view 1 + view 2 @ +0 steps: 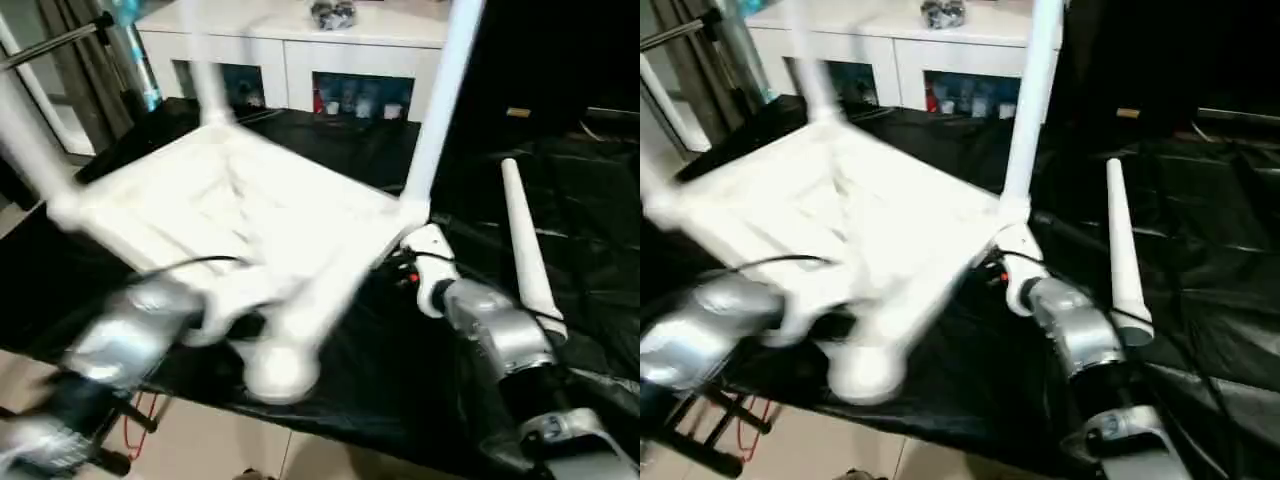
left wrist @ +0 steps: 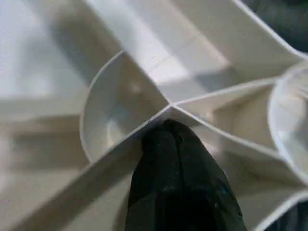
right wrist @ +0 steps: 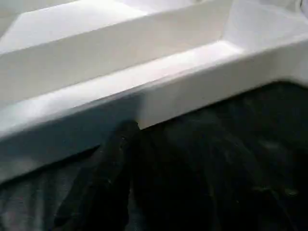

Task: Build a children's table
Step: Rotate table base

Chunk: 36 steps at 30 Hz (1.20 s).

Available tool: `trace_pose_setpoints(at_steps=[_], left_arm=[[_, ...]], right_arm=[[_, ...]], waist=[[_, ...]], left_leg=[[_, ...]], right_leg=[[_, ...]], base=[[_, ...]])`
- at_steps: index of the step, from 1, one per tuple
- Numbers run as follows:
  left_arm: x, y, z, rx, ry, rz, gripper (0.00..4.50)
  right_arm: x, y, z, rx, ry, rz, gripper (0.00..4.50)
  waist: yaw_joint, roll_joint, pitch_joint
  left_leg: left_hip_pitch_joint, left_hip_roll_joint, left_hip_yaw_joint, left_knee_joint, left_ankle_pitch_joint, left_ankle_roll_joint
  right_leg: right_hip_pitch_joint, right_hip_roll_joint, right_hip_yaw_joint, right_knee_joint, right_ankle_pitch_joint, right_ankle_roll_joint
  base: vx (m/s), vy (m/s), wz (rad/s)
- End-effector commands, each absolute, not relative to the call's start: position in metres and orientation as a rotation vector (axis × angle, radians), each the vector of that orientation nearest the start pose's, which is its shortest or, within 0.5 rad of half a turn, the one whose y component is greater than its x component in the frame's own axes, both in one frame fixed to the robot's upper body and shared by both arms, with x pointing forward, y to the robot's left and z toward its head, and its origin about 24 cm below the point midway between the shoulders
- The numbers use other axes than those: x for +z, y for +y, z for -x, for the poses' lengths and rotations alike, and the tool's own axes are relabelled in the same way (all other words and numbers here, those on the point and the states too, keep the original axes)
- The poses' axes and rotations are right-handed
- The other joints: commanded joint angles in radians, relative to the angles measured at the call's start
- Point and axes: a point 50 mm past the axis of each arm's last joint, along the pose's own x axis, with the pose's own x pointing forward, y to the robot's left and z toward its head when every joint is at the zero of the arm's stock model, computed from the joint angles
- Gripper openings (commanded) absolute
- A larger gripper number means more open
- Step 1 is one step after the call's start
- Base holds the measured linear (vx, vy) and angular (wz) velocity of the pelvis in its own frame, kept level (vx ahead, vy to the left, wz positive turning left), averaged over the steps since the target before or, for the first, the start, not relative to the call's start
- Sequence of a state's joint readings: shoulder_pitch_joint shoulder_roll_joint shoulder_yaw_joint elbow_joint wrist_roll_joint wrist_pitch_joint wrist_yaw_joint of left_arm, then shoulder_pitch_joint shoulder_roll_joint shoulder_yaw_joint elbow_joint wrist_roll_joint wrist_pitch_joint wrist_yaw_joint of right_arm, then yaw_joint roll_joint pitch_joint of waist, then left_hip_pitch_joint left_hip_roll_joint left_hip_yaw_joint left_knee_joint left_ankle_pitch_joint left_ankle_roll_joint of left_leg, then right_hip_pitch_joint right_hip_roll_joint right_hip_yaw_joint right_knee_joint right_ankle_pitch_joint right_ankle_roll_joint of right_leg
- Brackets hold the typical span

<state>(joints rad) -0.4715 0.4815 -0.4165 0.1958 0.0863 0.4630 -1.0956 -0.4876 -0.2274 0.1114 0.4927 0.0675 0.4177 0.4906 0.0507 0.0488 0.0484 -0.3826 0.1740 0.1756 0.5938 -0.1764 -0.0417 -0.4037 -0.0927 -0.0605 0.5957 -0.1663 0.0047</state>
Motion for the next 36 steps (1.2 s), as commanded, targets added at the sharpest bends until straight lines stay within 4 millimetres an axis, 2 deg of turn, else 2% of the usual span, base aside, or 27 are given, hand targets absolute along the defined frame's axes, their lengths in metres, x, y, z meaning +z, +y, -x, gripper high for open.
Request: trace_pose_setpoints(at_steps=[1, 2, 5, 6, 7, 8, 9, 11, 12, 14, 15, 16, 17, 18, 19, 20, 21, 22, 23, 24, 25, 29, 30, 31, 34, 36], left_arm=[[0.048, 0.115, -0.292, -1.243, 0.612, -0.579, 0.00], [0.049, 0.109, -0.302, -1.184, 0.586, -0.603, 0.00], [0.052, 0.101, -0.314, -1.115, 0.553, -0.613, 0.00], [0.052, 0.099, -0.319, -1.088, 0.545, -0.623, 0.00], [0.051, 0.098, -0.322, -1.069, 0.541, -0.633, 0.00], [0.051, 0.097, -0.323, -1.059, 0.540, -0.640, 0.00], [0.051, 0.097, -0.324, -1.056, 0.538, -0.643, 0.00], [0.052, 0.096, -0.323, -1.068, 0.530, -0.639, 0.00], [0.054, 0.095, -0.322, -1.075, 0.511, -0.634, 0.00], [0.058, 0.095, -0.319, -1.086, 0.488, -0.620, 0.00], [0.062, 0.095, -0.316, -1.094, 0.479, -0.584, 0.20], [0.066, 0.095, -0.314, -1.102, 0.473, -0.545, 0.33], [0.076, 0.099, -0.308, -1.113, 0.472, -0.469, 0.41], [0.080, 0.100, -0.305, -1.116, 0.472, -0.444, 0.44], [0.086, 0.102, -0.303, -1.117, 0.455, -0.416, 0.50], [0.087, 0.103, -0.302, -1.117, 0.452, -0.413, 0.50], [0.093, 0.104, -0.300, -1.113, 0.419, -0.374, 0.69], [0.100, 0.104, -0.297, -1.123, 0.383, -0.316, 0.78], [0.103, 0.104, -0.296, -1.131, 0.367, -0.287, 0.78], [0.111, 0.103, -0.291, -1.158, 0.328, -0.208, 0.90], [0.116, 0.103, -0.286, -1.191, 0.300, -0.157, 0.98], [0.116, 0.103, -0.277, -1.208, 0.315, -0.122, 1.23], [0.114, 0.103, -0.274, -1.214, 0.333, -0.137, 1.36], [0.113, 0.102, -0.271, -1.218, 0.345, -0.146, 1.45], [0.115, 0.100, -0.265, -1.239, 0.352, -0.131, 1.66], [0.119, 0.098, -0.261, -1.257, 0.346, -0.112, 1.74]], right_arm=[[0.038, -0.125, -0.329, 0.621, 0.430, 0.113, 1.94], [0.038, -0.127, -0.328, 0.612, 0.431, 0.113, 1.75], [0.036, -0.131, -0.325, 0.592, 0.434, 0.113, 1.55], [0.035, -0.134, -0.323, 0.577, 0.436, 0.115, 1.44], [0.035, -0.138, -0.321, 0.559, 0.435, 0.117, 1.32], [0.035, -0.140, -0.320, 0.547, 0.433, 0.118, 1.22], [0.037, -0.143, -0.319, 0.536, 0.429, 0.112, 1.22], [0.046, -0.153, -0.316, 0.493, 0.413, 0.095, 1.22], [0.051, -0.159, -0.315, 0.466, 0.416, 0.093, 1.22], [0.058, -0.164, -0.314, 0.446, 0.417, 0.092, 1.22], [0.065, -0.169, -0.313, 0.419, 0.425, 0.091, 1.18], [0.071, -0.177, -0.316, 0.369, 0.427, 0.046, 1.36], [0.083, -0.194, -0.320, 0.255, 0.425, -0.017, 1.48], [0.088, -0.204, -0.323, 0.200, 0.422, -0.032, 1.48], [0.092, -0.216, -0.325, 0.147, 0.425, -0.027, 1.55], [0.093, -0.217, -0.325, 0.140, 0.425, -0.021, 1.55], [0.096, -0.228, -0.326, 0.095, 0.435, -0.004, 1.74], [0.100, -0.235, -0.326, 0.064, 0.446, -0.007, 1.89], [0.102, -0.237, -0.326, 0.053, 0.451, -0.011, 1.89], [0.107, -0.244, -0.326, 0.024, 0.471, -0.014, 2.00], [0.109, -0.250, -0.325, -0.003, 0.502, -0.013, 2.03], [0.112, -0.266, -0.324, -0.081, 0.580, -0.026, 2.34], [0.111, -0.271, -0.324, -0.100, 0.601, -0.035, 2.45], [0.110, -0.275, -0.324, -0.113, 0.615, -0.042, 2.53], [0.107, -0.279, -0.323, -0.131, 0.647, -0.034, 2.76], [0.106, -0.281, -0.324, -0.138, 0.662, -0.043, 2.82]], waist=[[-0.004, 0.000, -0.066], [-0.003, -0.004, -0.067], [-0.008, -0.004, -0.067], [-0.014, 0.002, -0.067], [-0.015, -0.003, -0.069], [-0.016, 0.006, -0.072], [-0.017, 0.002, -0.073], [-0.017, 0.003, -0.071], [-0.015, 0.008, -0.072], [-0.015, 0.007, -0.071], [-0.015, 0.013, -0.070], [-0.015, 0.011, -0.069], [-0.019, 0.008, -0.071], [-0.016, 0.009, -0.069], [-0.016, -0.003, -0.067], [-0.014, 0.003, -0.067], [-0.016, 0.000, -0.064], [-0.015, 0.001, -0.065], [-0.015, 0.002, -0.064], [-0.017, -0.009, -0.065], [-0.014, -0.004, -0.066], [-0.016, -0.009, -0.066], [-0.015, -0.021, -0.064], [-0.012, -0.016, -0.063], [-0.011, -0.016, -0.063], [-0.010, -0.025, -0.063]], left_leg=[[0.020, 0.039, -0.010, -0.074, -0.251, -0.018], [0.017, 0.039, -0.012, -0.073, -0.252, -0.014], [0.013, 0.037, -0.012, -0.072, -0.241, -0.005], [0.013, 0.036, -0.013, -0.071, -0.243, -0.003], [0.010, 0.036, -0.014, -0.069, -0.230, 0.005], [0.011, 0.036, -0.015, -0.068, -0.222, 0.007], [0.012, 0.038, -0.014, -0.067, -0.214, 0.016], [0.012, 0.039, -0.014, -0.067, -0.208, 0.027], [0.013, 0.040, -0.015, -0.067, -0.201, 0.030], [0.014, 0.041, -0.015, -0.067, -0.200, 0.033], [0.013, 0.042, -0.016, -0.069, -0.203, 0.030], [0.014, 0.043, -0.016, -0.070, -0.208, 0.029], [0.016, 0.046, -0.017, -0.072, -0.215, 0.018], [0.017, 0.043, -0.015, -0.071, -0.216, 0.018], [0.018, 0.041, -0.012, -0.069, -0.215, 0.016], [0.018, 0.041, -0.012, -0.068, -0.211, 0.011], [0.020, 0.039, -0.009, -0.067, -0.214, 0.010], [0.019, 0.038, -0.009, -0.066, -0.206, 0.006], [0.018, 0.037, -0.009, -0.066, -0.205, 0.008], [0.016, 0.035, -0.008, -0.064, -0.198, 0.013], [0.015, 0.036, -0.009, -0.065, -0.172, 0.018], [0.014, 0.033, -0.006, -0.061, -0.157, 0.032], [0.013, 0.033, -0.005, -0.060, -0.162, 0.033], [0.014, 0.033, -0.005, -0.060, -0.166, 0.029], [0.016, 0.034, -0.006, -0.060, -0.173, 0.020], [0.014, 0.034, -0.005, -0.060, -0.161, 0.021]], right_leg=[[0.047, -0.047, 0.041, -0.061, -0.176, -0.241], [0.050, -0.049, 0.039, -0.062, -0.193, -0.234], [0.053, -0.047, 0.038, -0.066, -0.200, -0.225], [0.053, -0.046, 0.037, -0.070, -0.191, -0.226], [0.057, -0.045, 0.036, -0.066, -0.169, -0.228], [0.058, -0.047, 0.036, -0.062, -0.156, -0.233], [0.056, -0.046, 0.035, -0.064, -0.140, -0.241], [0.058, -0.044, 0.034, -0.065, -0.137, -0.244], [0.058, -0.044, 0.034, -0.062, -0.136, -0.246], [0.057, -0.043, 0.034, -0.062, -0.136, -0.250], [0.058, -0.044, 0.034, -0.061, -0.142, -0.251], [0.058, -0.044, 0.034, -0.062, -0.147, -0.251], [0.061, -0.049, 0.035, -0.058, -0.162, -0.262], [0.055, -0.046, 0.034, -0.063, -0.181, -0.260], [0.052, -0.044, 0.034, -0.063, -0.206, -0.256], [0.053, -0.046, 0.034, -0.061, -0.213, -0.255], [0.047, -0.042, 0.034, -0.068, -0.238, -0.241], [0.051, -0.043, 0.034, -0.064, -0.240, -0.242], [0.050, -0.043, 0.033, -0.067, -0.245, -0.239], [0.051, -0.041, 0.033, -0.066, -0.245, -0.233], [0.053, -0.041, 0.033, -0.063, -0.225, -0.238], [0.051, -0.038, 0.032, -0.064, -0.220, -0.235], [0.051, -0.040, 0.032, -0.066, -0.248, -0.227], [0.049, -0.041, 0.033, -0.069, -0.273, -0.219], [0.047, -0.041, 0.033, -0.070, -0.295, -0.205], [0.049, -0.040, 0.032, -0.068, -0.273, -0.207]], base=[[0.000, 0.000, 0.00], [0.000, 0.000, 0.00], [0.000, 0.000, 0.00], [0.000, 0.000, 0.00], [0.000, 0.000, 0.00], [0.000, 0.000, 0.00], [0.000, 0.000, 0.00], [0.000, 0.000, 0.00], [0.000, 0.000, 0.00], [0.000, 0.000, 0.00], [0.000, 0.000, 0.00], [0.000, 0.000, 0.00], [0.000, 0.000, 0.00], [0.000, 0.000, 0.00], [0.000, 0.000, 0.00], [0.000, 0.000, 0.00], [0.000, 0.000, 0.00], [0.000, 0.000, 0.00], [0.000, 0.000, 0.00], [0.000, 0.000, 0.00], [0.000, 0.000, 0.00], [0.000, 0.000, 0.00], [0.000, 0.000, 0.00], [0.000, 0.000, 0.00], [0.000, 0.000, 0.00], [0.000, 0.000, 0.00]])
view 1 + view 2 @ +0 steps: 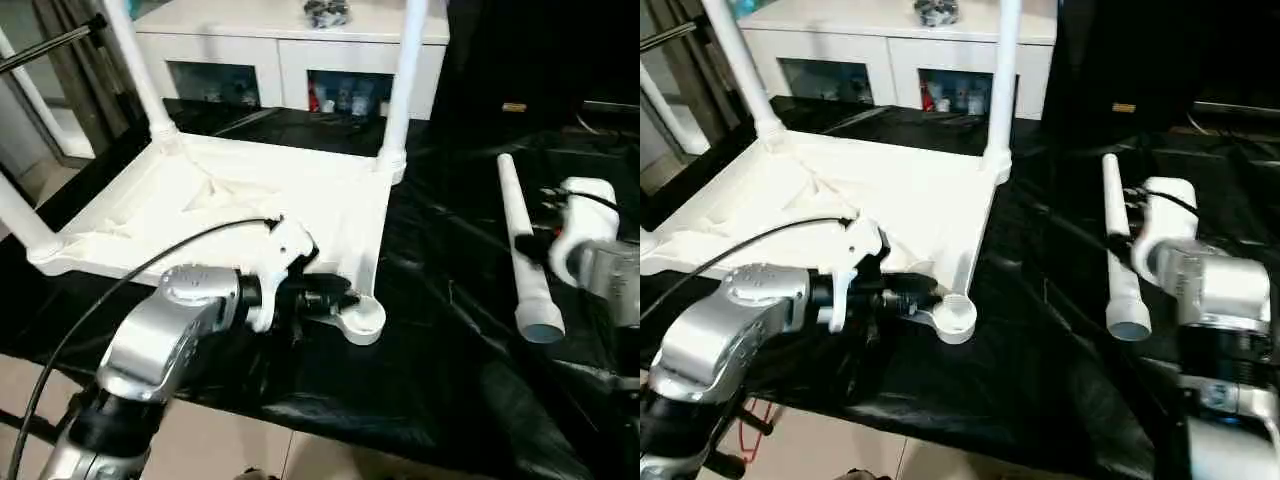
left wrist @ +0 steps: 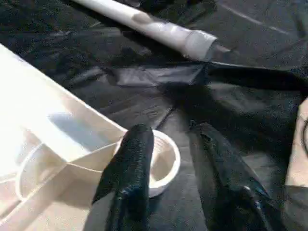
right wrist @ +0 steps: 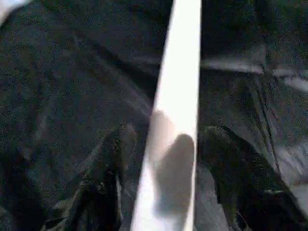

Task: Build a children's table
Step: Rotate table base, then pick table leg

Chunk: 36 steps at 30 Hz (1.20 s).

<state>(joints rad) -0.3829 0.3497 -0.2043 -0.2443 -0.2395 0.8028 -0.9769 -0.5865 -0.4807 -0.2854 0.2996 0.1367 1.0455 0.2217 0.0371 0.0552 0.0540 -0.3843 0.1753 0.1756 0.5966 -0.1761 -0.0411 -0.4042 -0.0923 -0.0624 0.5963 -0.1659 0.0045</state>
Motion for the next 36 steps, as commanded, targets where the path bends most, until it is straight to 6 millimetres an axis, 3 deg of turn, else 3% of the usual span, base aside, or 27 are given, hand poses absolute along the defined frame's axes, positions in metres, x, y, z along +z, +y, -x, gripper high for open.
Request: trace_pose_setpoints(at_steps=[1, 2, 3, 7, 8, 10, 13, 14, 15, 24, 31, 36], left_arm=[[0.120, 0.098, -0.259, -1.262, 0.345, -0.106, 1.83], [0.121, 0.099, -0.257, -1.269, 0.347, -0.105, 2.00], [0.121, 0.099, -0.256, -1.274, 0.352, -0.107, 2.05], [0.121, 0.101, -0.256, -1.282, 0.356, -0.122, 2.36], [0.120, 0.101, -0.258, -1.273, 0.346, -0.144, 2.36], [0.119, 0.100, -0.262, -1.257, 0.342, -0.184, 2.50], [0.123, 0.097, -0.262, -1.283, 0.343, -0.178, 2.50], [0.126, 0.096, -0.261, -1.298, 0.333, -0.172, 2.50], [0.128, 0.096, -0.260, -1.306, 0.326, -0.170, 2.50], [0.133, 0.099, -0.253, -1.375, 0.328, -0.154, 2.52], [0.126, 0.103, -0.254, -1.362, 0.376, -0.201, 2.52], [0.119, 0.108, -0.262, -1.286, 0.388, -0.223, 2.52]], right_arm=[[0.105, -0.282, -0.324, -0.142, 0.670, -0.048, 2.96], [0.105, -0.283, -0.324, -0.149, 0.677, -0.049, 3.15], [0.104, -0.284, -0.325, -0.153, 0.681, -0.051, 3.15], [0.101, -0.283, -0.330, -0.135, 0.715, -0.057, 3.58], [0.099, -0.281, -0.330, -0.117, 0.744, -0.063, 3.58], [0.092, -0.276, -0.330, -0.073, 0.810, -0.093, 3.66], [0.089, -0.275, -0.330, -0.055, 0.841, -0.131, 3.66], [0.086, -0.275, -0.331, -0.053, 0.857, -0.159, 3.66], [0.084, -0.276, -0.331, -0.056, 0.870, -0.172, 3.66], [0.074, -0.286, -0.329, -0.074, 0.945, -0.166, 2.86], [0.070, -0.288, -0.329, -0.092, 0.944, -0.179, 2.15], [0.070, -0.292, -0.328, -0.112, 0.921, -0.190, 1.91]], waist=[[0.006, -0.029, -0.070], [0.006, -0.027, -0.070], [0.005, -0.015, -0.069], [-0.001, -0.019, -0.068], [-0.002, -0.011, -0.070], [-0.002, -0.017, -0.071], [0.002, -0.020, -0.073], [0.002, -0.016, -0.074], [0.001, -0.020, -0.075], [0.001, -0.026, -0.068], [-0.001, -0.017, -0.067], [-0.006, -0.017, -0.067]], left_leg=[[0.016, 0.033, -0.006, -0.062, -0.157, 0.020], [0.015, 0.033, -0.006, -0.061, -0.147, 0.023], [0.016, 0.032, -0.006, -0.060, -0.147, 0.022], [0.016, 0.029, -0.004, -0.059, -0.172, 0.017], [0.018, 0.029, -0.006, -0.058, -0.178, 0.012], [0.016, 0.028, -0.006, -0.058, -0.186, 0.012], [0.014, 0.030, -0.005, -0.055, -0.154, 0.018], [0.014, 0.030, -0.005, -0.055, -0.149, 0.019], [0.013, 0.029, -0.005, -0.053, -0.144, 0.022], [0.015, 0.030, -0.003, -0.052, -0.202, 0.005], [0.017, 0.029, -0.007, -0.053, -0.249, -0.015], [0.016, 0.027, -0.007, -0.051, -0.266, -0.020]], right_leg=[[0.049, -0.041, 0.034, -0.064, -0.265, -0.209], [0.050, -0.041, 0.034, -0.064, -0.251, -0.216], [0.049, -0.039, 0.034, -0.063, -0.243, -0.219], [0.049, -0.036, 0.033, -0.068, -0.263, -0.216], [0.048, -0.034, 0.031, -0.069, -0.262, -0.217], [0.052, -0.034, 0.031, -0.067, -0.249, -0.220], [0.054, -0.037, 0.033, -0.060, -0.203, -0.240], [0.055, -0.037, 0.032, -0.058, -0.196, -0.243], [0.056, -0.037, 0.031, -0.057, -0.189, -0.251], [0.050, -0.036, 0.030, -0.062, -0.284, -0.235], [0.046, -0.037, 0.029, -0.064, -0.334, -0.218], [0.044, -0.034, 0.028, -0.065, -0.345, -0.208]], base=[[0.000, 0.000, 0.00], [0.000, 0.000, 0.00], [0.000, 0.000, 0.00], [0.000, 0.000, 0.00], [0.000, 0.000, 0.00], [0.000, 0.000, 0.00], [0.000, 0.000, 0.00], [0.000, 0.000, 0.00], [0.000, 0.000, 0.00], [0.000, 0.000, 0.00], [0.000, 0.000, 0.00], [0.000, 0.000, 0.00]])
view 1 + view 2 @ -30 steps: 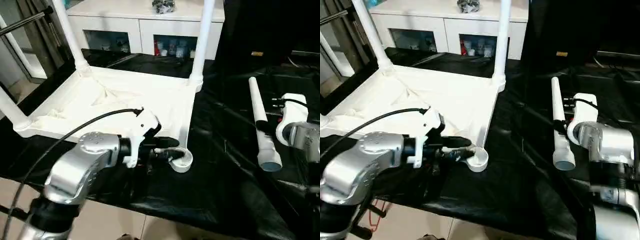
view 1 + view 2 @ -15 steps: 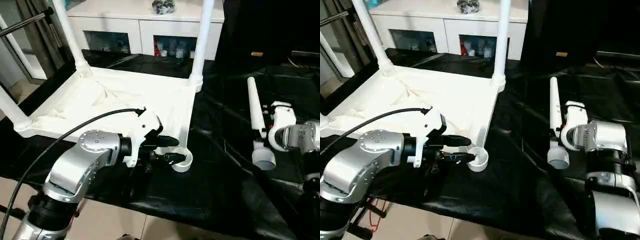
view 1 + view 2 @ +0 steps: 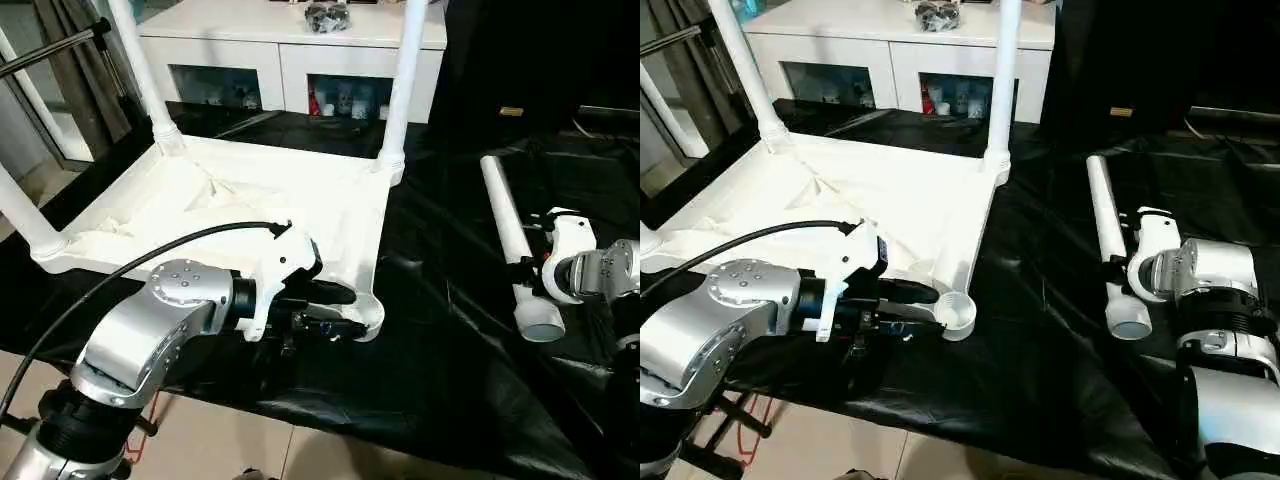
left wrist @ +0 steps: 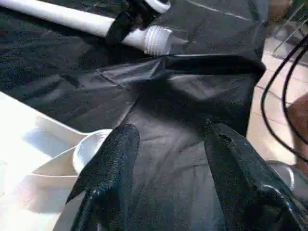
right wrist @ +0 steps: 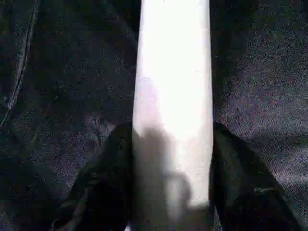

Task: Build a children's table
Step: Pick table leg

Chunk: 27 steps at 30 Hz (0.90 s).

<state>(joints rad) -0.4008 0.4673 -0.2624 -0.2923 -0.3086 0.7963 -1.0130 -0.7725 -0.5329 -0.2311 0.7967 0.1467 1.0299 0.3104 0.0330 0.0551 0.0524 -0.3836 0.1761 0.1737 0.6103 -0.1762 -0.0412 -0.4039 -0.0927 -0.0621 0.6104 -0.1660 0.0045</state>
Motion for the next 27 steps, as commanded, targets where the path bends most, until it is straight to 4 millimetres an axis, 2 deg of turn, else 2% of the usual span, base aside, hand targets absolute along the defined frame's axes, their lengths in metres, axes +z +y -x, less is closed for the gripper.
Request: trace_pose_setpoints(at_steps=[1, 4, 5, 6, 7, 8, 9, 10, 11, 12, 13, 14, 15, 17, 20, 21, 23, 24, 27], left_arm=[[0.119, 0.109, -0.265, -1.266, 0.384, -0.222, 2.52], [0.122, 0.108, -0.273, -1.219, 0.343, -0.167, 2.52], [0.124, 0.107, -0.278, -1.186, 0.316, -0.131, 2.52], [0.125, 0.106, -0.282, -1.162, 0.302, -0.104, 2.52], [0.128, 0.103, -0.290, -1.109, 0.271, -0.048, 2.52], [0.129, 0.101, -0.293, -1.092, 0.259, -0.030, 2.52], [0.130, 0.100, -0.295, -1.077, 0.249, -0.014, 2.52], [0.136, 0.096, -0.307, -0.995, 0.218, 0.064, 2.52], [0.138, 0.094, -0.311, -0.967, 0.209, 0.091, 2.52], [0.142, 0.092, -0.319, -0.904, 0.197, 0.148, 2.52], [0.147, 0.090, -0.327, -0.850, 0.178, 0.188, 2.52], [0.153, 0.087, -0.333, -0.822, 0.151, 0.226, 2.52], [0.155, 0.085, -0.336, -0.810, 0.142, 0.259, 2.52], [0.160, 0.081, -0.345, -0.767, 0.145, 0.340, 2.52], [0.162, 0.078, -0.349, -0.755, 0.175, 0.393, 2.52], [0.168, 0.072, -0.352, -0.767, 0.188, 0.460, 2.52], [0.178, 0.062, -0.354, -0.803, 0.187, 0.549, 2.52], [0.178, 0.062, -0.354, -0.803, 0.187, 0.549, 2.52], [0.186, 0.052, -0.354, -0.844, 0.175, 0.596, 2.52]], right_arm=[[0.073, -0.291, -0.330, -0.105, 0.888, -0.202, 1.88], [0.083, -0.287, -0.334, -0.070, 0.827, -0.214, 1.86], [0.087, -0.284, -0.336, -0.049, 0.804, -0.218, 1.86], [0.089, -0.282, -0.337, -0.041, 0.797, -0.219, 1.86], [0.093, -0.279, -0.338, -0.033, 0.762, -0.219, 1.86], [0.095, -0.278, -0.339, -0.028, 0.740, -0.232, 1.86], [0.096, -0.277, -0.340, -0.025, 0.721, -0.244, 1.86], [0.105, -0.269, -0.344, 0.008, 0.596, -0.310, 1.86], [0.109, -0.266, -0.345, 0.019, 0.543, -0.336, 1.86], [0.117, -0.258, -0.348, 0.066, 0.437, -0.398, 1.86], [0.127, -0.249, -0.349, 0.135, 0.316, -0.446, 1.86], [0.136, -0.237, -0.347, 0.224, 0.191, -0.490, 1.86], [0.139, -0.230, -0.345, 0.274, 0.130, -0.507, 1.86], [0.144, -0.214, -0.338, 0.393, 0.025, -0.538, 1.85], [0.144, -0.206, -0.335, 0.440, -0.004, -0.549, 1.85], [0.146, -0.197, -0.329, 0.515, -0.026, -0.571, 1.85], [0.148, -0.180, -0.317, 0.657, -0.033, -0.586, 1.85], [0.148, -0.180, -0.317, 0.657, -0.033, -0.586, 1.85], [0.145, -0.163, -0.304, 0.781, -0.024, -0.540, 1.85]], waist=[[-0.002, -0.018, -0.066], [-0.001, -0.015, -0.069], [-0.002, -0.007, -0.068], [-0.001, -0.010, -0.072], [0.001, -0.006, -0.072], [0.001, -0.010, -0.072], [0.004, -0.009, -0.074], [0.005, -0.017, -0.074], [0.010, -0.016, -0.072], [0.009, -0.017, -0.076], [0.009, -0.016, -0.075], [0.012, -0.017, -0.076], [0.013, -0.017, -0.077], [0.016, -0.016, -0.079], [0.023, -0.014, -0.078], [0.026, -0.017, -0.076], [0.037, -0.015, -0.077], [0.040, -0.019, -0.076], [0.047, -0.026, -0.072]], left_leg=[[0.015, 0.026, -0.005, -0.065, -0.267, -0.019], [0.016, 0.026, -0.006, -0.065, -0.252, -0.017], [0.015, 0.026, -0.005, -0.064, -0.253, -0.016], [0.015, 0.025, -0.007, -0.064, -0.243, -0.014], [0.013, 0.024, -0.007, -0.064, -0.236, -0.010], [0.014, 0.023, -0.005, -0.062, -0.232, -0.004], [0.015, 0.025, -0.007, -0.062, -0.226, 0.000], [0.010, 0.024, -0.006, -0.062, -0.214, 0.009], [0.011, 0.022, 0.000, -0.059, -0.206, 0.016], [0.007, 0.024, -0.008, -0.062, -0.188, 0.023], [0.006, 0.022, -0.003, -0.062, -0.185, 0.030], [0.011, 0.024, -0.003, -0.059, -0.198, 0.043], [0.004, 0.022, -0.005, -0.061, -0.183, 0.058], [0.009, 0.028, -0.007, -0.061, -0.163, 0.069], [0.009, 0.028, -0.006, -0.062, -0.142, 0.076], [0.009, 0.025, -0.003, -0.062, -0.143, 0.075], [0.011, 0.029, -0.007, -0.064, -0.151, 0.074], [0.011, 0.030, -0.008, -0.065, -0.153, 0.074], [0.009, 0.033, -0.009, -0.070, -0.164, 0.065]], right_leg=[[0.044, -0.033, 0.028, -0.081, -0.347, -0.205], [0.045, -0.034, 0.028, -0.078, -0.322, -0.211], [0.046, -0.029, 0.027, -0.081, -0.288, -0.217], [0.050, -0.031, 0.027, -0.076, -0.274, -0.221], [0.052, -0.031, 0.027, -0.074, -0.261, -0.226], [0.052, -0.031, 0.028, -0.077, -0.254, -0.230], [0.053, -0.034, 0.028, -0.076, -0.252, -0.232], [0.055, -0.036, 0.028, -0.077, -0.251, -0.233], [0.052, -0.037, 0.032, -0.081, -0.253, -0.223], [0.059, -0.038, 0.026, -0.076, -0.252, -0.221], [0.056, -0.037, 0.028, -0.080, -0.252, -0.215], [0.052, -0.039, 0.028, -0.084, -0.258, -0.207], [0.057, -0.038, 0.024, -0.083, -0.252, -0.198], [0.053, -0.038, 0.024, -0.080, -0.230, -0.208], [0.051, -0.037, 0.024, -0.079, -0.221, -0.222], [0.051, -0.035, 0.024, -0.080, -0.229, -0.221], [0.051, -0.039, 0.024, -0.081, -0.242, -0.221], [0.050, -0.039, 0.024, -0.082, -0.244, -0.215], [0.050, -0.044, 0.025, -0.087, -0.280, -0.201]], base=[[0.000, 0.000, 0.00], [0.000, 0.000, 0.00], [0.000, 0.000, 0.00], [0.000, 0.000, 0.00], [0.000, 0.000, 0.00], [0.000, 0.000, 0.00], [0.000, 0.000, 0.00], [0.000, 0.000, 0.00], [0.000, 0.000, 0.00], [0.000, 0.000, 0.00], [0.000, 0.000, 0.00], [0.000, 0.000, 0.00], [0.000, 0.000, 0.00], [0.000, 0.000, 0.00], [0.000, 0.000, 0.00], [0.000, 0.000, 0.00], [0.000, 0.000, 0.00], [0.000, 0.000, 0.00], [0.000, 0.000, 0.00]])
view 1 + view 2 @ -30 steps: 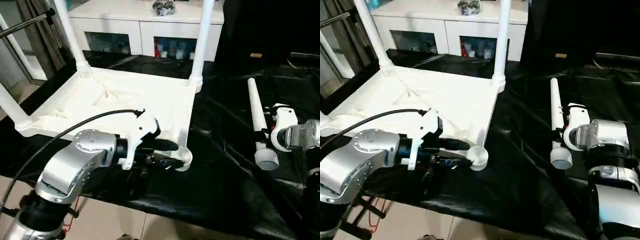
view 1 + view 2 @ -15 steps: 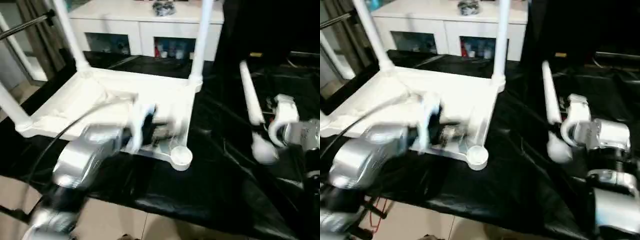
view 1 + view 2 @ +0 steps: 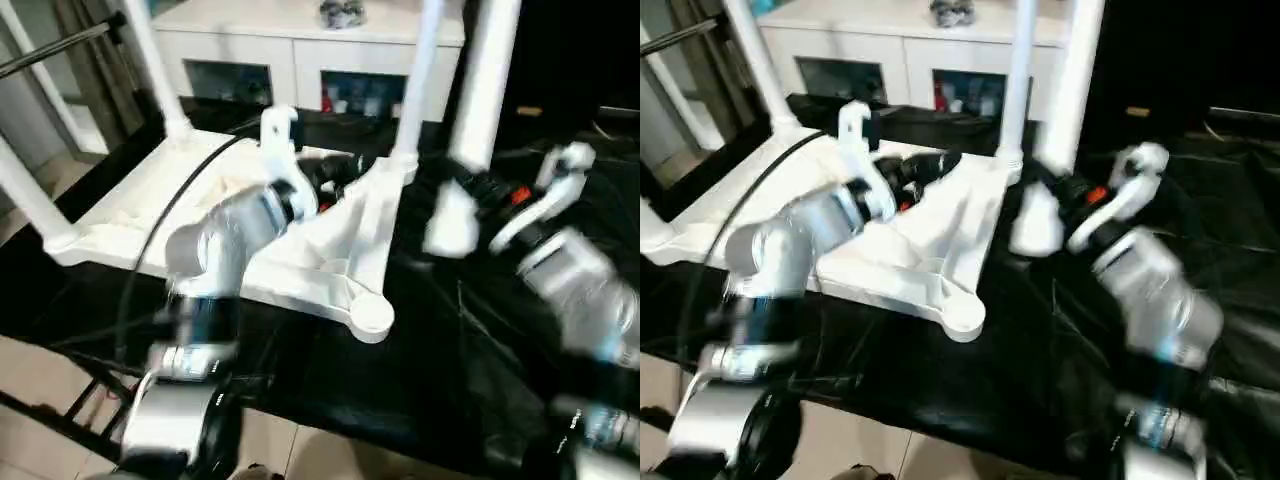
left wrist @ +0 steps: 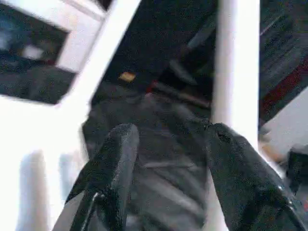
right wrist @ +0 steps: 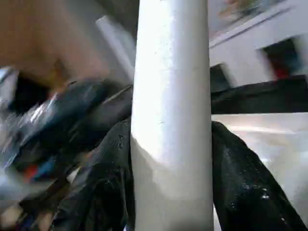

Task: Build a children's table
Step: Pick table leg

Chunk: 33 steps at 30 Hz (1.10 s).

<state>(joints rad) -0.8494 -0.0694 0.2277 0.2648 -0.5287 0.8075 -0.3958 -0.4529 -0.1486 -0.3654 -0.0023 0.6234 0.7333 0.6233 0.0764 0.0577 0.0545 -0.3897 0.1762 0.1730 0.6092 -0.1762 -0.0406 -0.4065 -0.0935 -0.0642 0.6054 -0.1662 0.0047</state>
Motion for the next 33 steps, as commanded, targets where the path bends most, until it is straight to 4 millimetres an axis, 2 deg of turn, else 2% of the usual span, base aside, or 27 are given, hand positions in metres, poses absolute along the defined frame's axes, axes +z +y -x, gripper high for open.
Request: trace_pose_setpoints(at_steps=[1, 3, 6, 7, 9, 10, 15, 17, 18, 21, 23, 25, 26, 27, 28, 30, 31, 33], left_arm=[[0.186, 0.052, -0.354, -0.844, 0.175, 0.596, 2.52], [0.185, 0.043, -0.350, -0.890, 0.193, 0.593, 2.52], [0.187, 0.036, -0.346, -0.932, 0.202, 0.623, 2.52], [0.188, 0.035, -0.345, -0.937, 0.202, 0.630, 2.52], [0.189, 0.031, -0.342, -0.963, 0.213, 0.639, 2.52], [0.189, 0.031, -0.342, -0.963, 0.213, 0.639, 2.52], [0.188, 0.032, -0.339, -0.970, 0.230, 0.664, 2.17], [0.185, 0.035, -0.337, -0.980, 0.232, 0.663, 2.05], [0.182, 0.037, -0.336, -0.975, 0.244, 0.660, 2.33], [0.180, 0.041, -0.334, -0.981, 0.243, 0.693, 2.41], [0.179, 0.044, -0.333, -0.982, 0.230, 0.650, 2.70], [0.179, 0.045, -0.331, -0.995, 0.221, 0.614, 2.79], [0.180, 0.046, -0.327, -1.034, 0.196, 0.579, 3.01], [0.180, 0.046, -0.327, -1.034, 0.196, 0.579, 3.01], [0.181, 0.046, -0.323, -1.076, 0.185, 0.568, 3.13], [0.182, 0.046, -0.319, -1.115, 0.174, 0.565, 3.23], [0.182, 0.048, -0.318, -1.126, 0.160, 0.581, 3.49], [0.183, 0.052, -0.319, -1.113, 0.141, 0.609, 3.58]], right_arm=[[0.145, -0.163, -0.304, 0.781, -0.024, -0.540, 1.85], [0.143, -0.151, -0.298, 0.868, 0.011, -0.492, 1.85], [0.141, -0.145, -0.296, 0.908, 0.037, -0.458, 1.85], [0.141, -0.144, -0.296, 0.908, 0.038, -0.453, 1.85], [0.139, -0.138, -0.297, 0.930, 0.050, -0.410, 1.85], [0.139, -0.138, -0.297, 0.930, 0.050, -0.410, 1.85], [0.137, -0.131, -0.298, 0.927, 0.066, -0.370, 1.84], [0.137, -0.130, -0.303, 0.906, 0.066, -0.359, 1.84], [0.138, -0.130, -0.304, 0.898, 0.061, -0.361, 1.84], [0.141, -0.132, -0.307, 0.878, 0.049, -0.363, 1.84], [0.142, -0.132, -0.306, 0.886, 0.050, -0.348, 1.84], [0.142, -0.132, -0.305, 0.898, 0.056, -0.340, 1.84], [0.143, -0.131, -0.304, 0.913, 0.065, -0.332, 1.84], [0.143, -0.131, -0.304, 0.913, 0.065, -0.332, 1.84], [0.144, -0.130, -0.303, 0.926, 0.067, -0.334, 1.84], [0.146, -0.130, -0.302, 0.935, 0.068, -0.336, 1.84], [0.147, -0.131, -0.303, 0.937, 0.065, -0.336, 1.84], [0.151, -0.132, -0.304, 0.937, 0.059, -0.334, 1.84]], waist=[[0.006, -0.027, -0.075], [0.012, -0.030, -0.073], [0.014, -0.037, -0.071], [0.015, -0.035, -0.071], [0.015, -0.043, -0.071], [0.016, -0.039, -0.072], [0.016, -0.041, -0.073], [0.016, -0.045, -0.074], [0.015, -0.044, -0.074], [0.016, -0.044, -0.073], [0.017, -0.044, -0.074], [0.016, -0.044, -0.073], [0.017, -0.046, -0.073], [0.016, -0.044, -0.073], [0.014, -0.049, -0.072], [0.016, -0.046, -0.073], [0.014, -0.050, -0.073], [0.014, -0.052, -0.072]], left_leg=[[0.014, 0.033, -0.009, -0.068, -0.159, 0.062], [0.012, 0.033, -0.009, -0.070, -0.156, 0.057], [0.011, 0.031, -0.008, -0.070, -0.157, 0.051], [0.011, 0.032, -0.009, -0.071, -0.157, 0.048], [0.010, 0.032, -0.008, -0.070, -0.147, 0.046], [0.010, 0.033, -0.009, -0.071, -0.140, 0.044], [0.010, 0.033, -0.008, -0.070, -0.120, 0.058], [0.007, 0.034, -0.008, -0.070, -0.102, 0.063], [0.009, 0.033, -0.007, -0.069, -0.098, 0.068], [0.009, 0.034, -0.007, -0.069, -0.096, 0.072], [0.010, 0.036, -0.008, -0.070, -0.090, 0.073], [0.010, 0.036, -0.008, -0.071, -0.093, 0.074], [0.012, 0.037, -0.009, -0.072, -0.095, 0.072], [0.012, 0.038, -0.008, -0.072, -0.095, 0.069], [0.012, 0.038, -0.006, -0.072, -0.095, 0.067], [0.015, 0.040, -0.007, -0.073, -0.088, 0.062], [0.014, 0.040, -0.006, -0.073, -0.088, 0.061], [0.013, 0.039, -0.005, -0.073, -0.098, 0.057]], right_leg=[[0.053, -0.045, 0.028, -0.081, -0.281, -0.197], [0.053, -0.046, 0.029, -0.083, -0.296, -0.179], [0.051, -0.046, 0.030, -0.087, -0.330, -0.160], [0.051, -0.047, 0.031, -0.086, -0.334, -0.158], [0.050, -0.047, 0.031, -0.086, -0.326, -0.160], [0.050, -0.047, 0.031, -0.083, -0.313, -0.164], [0.052, -0.047, 0.032, -0.080, -0.256, -0.182], [0.054, -0.047, 0.031, -0.077, -0.230, -0.191], [0.053, -0.047, 0.031, -0.076, -0.224, -0.195], [0.053, -0.046, 0.031, -0.076, -0.226, -0.200], [0.054, -0.047, 0.032, -0.074, -0.217, -0.200], [0.053, -0.046, 0.032, -0.075, -0.215, -0.197], [0.054, -0.047, 0.032, -0.074, -0.223, -0.192], [0.053, -0.047, 0.033, -0.073, -0.224, -0.192], [0.052, -0.046, 0.033, -0.074, -0.222, -0.192], [0.050, -0.046, 0.034, -0.070, -0.204, -0.201], [0.051, -0.046, 0.034, -0.069, -0.199, -0.203], [0.053, -0.047, 0.035, -0.070, -0.192, -0.211]], base=[[0.000, 0.000, 0.00], [0.000, 0.000, 0.00], [0.000, 0.000, 0.00], [0.000, 0.000, 0.00], [0.000, 0.000, 0.00], [0.000, 0.000, 0.00], [0.000, 0.000, 0.00], [0.000, 0.000, 0.00], [0.000, 0.000, 0.00], [0.000, 0.000, 0.00], [0.000, 0.000, 0.00], [0.000, 0.000, 0.00], [0.000, 0.000, 0.00], [0.000, 0.000, 0.00], [0.000, 0.000, 0.00], [0.000, 0.000, 0.00], [0.000, 0.000, 0.00], [0.000, 0.000, 0.00]])
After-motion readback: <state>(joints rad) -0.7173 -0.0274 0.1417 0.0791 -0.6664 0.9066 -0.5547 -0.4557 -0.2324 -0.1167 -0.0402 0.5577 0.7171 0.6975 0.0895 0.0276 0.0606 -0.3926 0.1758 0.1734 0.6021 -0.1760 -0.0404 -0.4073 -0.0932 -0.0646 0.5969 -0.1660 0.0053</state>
